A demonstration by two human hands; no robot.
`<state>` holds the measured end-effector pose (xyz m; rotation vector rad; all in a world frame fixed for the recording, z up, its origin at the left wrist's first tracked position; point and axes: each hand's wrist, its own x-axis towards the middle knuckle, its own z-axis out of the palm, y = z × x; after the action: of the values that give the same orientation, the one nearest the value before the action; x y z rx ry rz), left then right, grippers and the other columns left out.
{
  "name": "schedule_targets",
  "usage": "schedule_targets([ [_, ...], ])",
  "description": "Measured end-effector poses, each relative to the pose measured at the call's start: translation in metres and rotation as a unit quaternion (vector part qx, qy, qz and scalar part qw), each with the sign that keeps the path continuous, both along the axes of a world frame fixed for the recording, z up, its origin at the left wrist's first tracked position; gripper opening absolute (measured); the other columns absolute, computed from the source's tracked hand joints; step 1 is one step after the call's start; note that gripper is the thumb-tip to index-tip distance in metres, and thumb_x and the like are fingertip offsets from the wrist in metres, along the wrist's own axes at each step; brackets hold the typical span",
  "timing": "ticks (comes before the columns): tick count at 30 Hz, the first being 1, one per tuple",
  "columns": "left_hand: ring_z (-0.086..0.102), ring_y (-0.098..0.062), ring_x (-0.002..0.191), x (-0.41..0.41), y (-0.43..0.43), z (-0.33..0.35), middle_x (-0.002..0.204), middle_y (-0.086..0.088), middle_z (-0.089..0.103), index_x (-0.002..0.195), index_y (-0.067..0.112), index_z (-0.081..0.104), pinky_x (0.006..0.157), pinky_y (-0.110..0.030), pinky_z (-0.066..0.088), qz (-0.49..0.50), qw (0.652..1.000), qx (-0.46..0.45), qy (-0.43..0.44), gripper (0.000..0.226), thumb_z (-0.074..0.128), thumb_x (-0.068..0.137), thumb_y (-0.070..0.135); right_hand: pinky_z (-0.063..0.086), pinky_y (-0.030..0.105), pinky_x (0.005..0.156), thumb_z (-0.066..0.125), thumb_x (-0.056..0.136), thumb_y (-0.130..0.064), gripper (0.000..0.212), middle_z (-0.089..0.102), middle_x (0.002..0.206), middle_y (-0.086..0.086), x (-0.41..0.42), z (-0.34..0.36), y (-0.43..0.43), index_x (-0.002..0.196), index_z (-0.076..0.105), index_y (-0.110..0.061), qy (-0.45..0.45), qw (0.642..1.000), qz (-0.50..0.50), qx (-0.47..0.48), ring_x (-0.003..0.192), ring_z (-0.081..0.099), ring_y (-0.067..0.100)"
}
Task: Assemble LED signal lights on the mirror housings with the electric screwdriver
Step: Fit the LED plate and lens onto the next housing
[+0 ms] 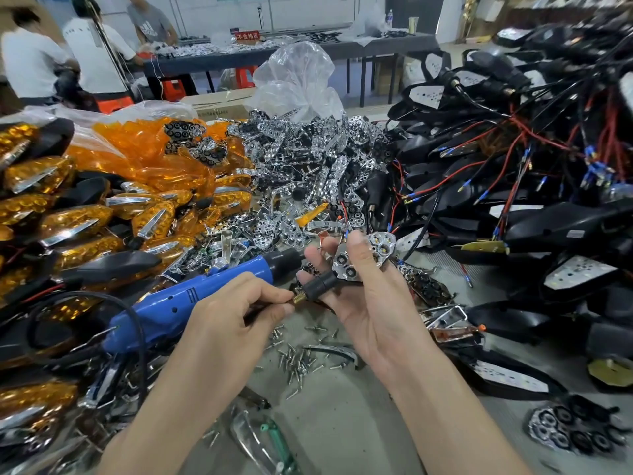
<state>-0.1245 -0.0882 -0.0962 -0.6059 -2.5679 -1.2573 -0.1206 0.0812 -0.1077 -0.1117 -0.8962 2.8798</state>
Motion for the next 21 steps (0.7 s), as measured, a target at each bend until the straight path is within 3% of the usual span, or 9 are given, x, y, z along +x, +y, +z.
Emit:
schedule_targets([
  [4, 0.064, 0.002, 0.080, -0.0004, 0.0002, -0.0016, 0.085, 0.026, 0.069, 0.082, 0.031, 0.073, 0.066, -0.007, 0.044, 0.005, 1.000, 0.020, -0.005, 0.019, 0.078, 0.081, 0.013, 0.062, 0.041, 0.079, 0.075, 0.075, -0.006, 0.058, 0.072, 0.100, 0.011, 0.0020, 0.0015, -0.0004, 0.129, 0.056, 0.002, 0.006, 1.000, 0.000, 0.009, 0.097, 0.075, 0.027],
  [7, 0.064, -0.005, 0.078, -0.0007, -0.0002, -0.0023, 0.085, 0.021, 0.070, 0.083, 0.034, 0.073, 0.064, -0.017, 0.048, -0.001, 1.000, 0.020, -0.005, 0.020, 0.078, 0.081, 0.015, 0.063, 0.039, 0.079, 0.073, 0.076, -0.004, 0.059, 0.073, 0.099, 0.010, 0.0023, 0.0021, -0.0006, 0.131, 0.054, 0.004, 0.011, 1.000, -0.009, 0.001, 0.095, 0.076, 0.025],
  [17, 0.059, -0.016, 0.070, -0.0015, -0.0030, -0.0014, 0.079, 0.006, 0.064, 0.092, 0.043, 0.071, 0.058, -0.024, 0.044, -0.041, 0.999, 0.023, 0.017, 0.017, 0.066, 0.081, 0.031, 0.062, 0.045, 0.088, 0.072, 0.077, -0.003, 0.027, 0.074, 0.096, 0.010, 0.0038, 0.0032, 0.0000, 0.102, 0.065, -0.009, 0.026, 0.999, -0.020, -0.002, 0.093, 0.075, 0.025],
  [21, 0.059, -0.015, 0.070, -0.0013, -0.0044, -0.0021, 0.080, 0.007, 0.065, 0.092, 0.043, 0.071, 0.058, -0.025, 0.045, -0.041, 0.999, 0.021, 0.015, 0.016, 0.066, 0.081, 0.033, 0.061, 0.045, 0.090, 0.072, 0.078, -0.004, 0.027, 0.076, 0.095, 0.009, 0.0048, 0.0033, -0.0006, 0.104, 0.065, -0.006, 0.024, 1.000, -0.018, 0.006, 0.094, 0.075, 0.024],
])
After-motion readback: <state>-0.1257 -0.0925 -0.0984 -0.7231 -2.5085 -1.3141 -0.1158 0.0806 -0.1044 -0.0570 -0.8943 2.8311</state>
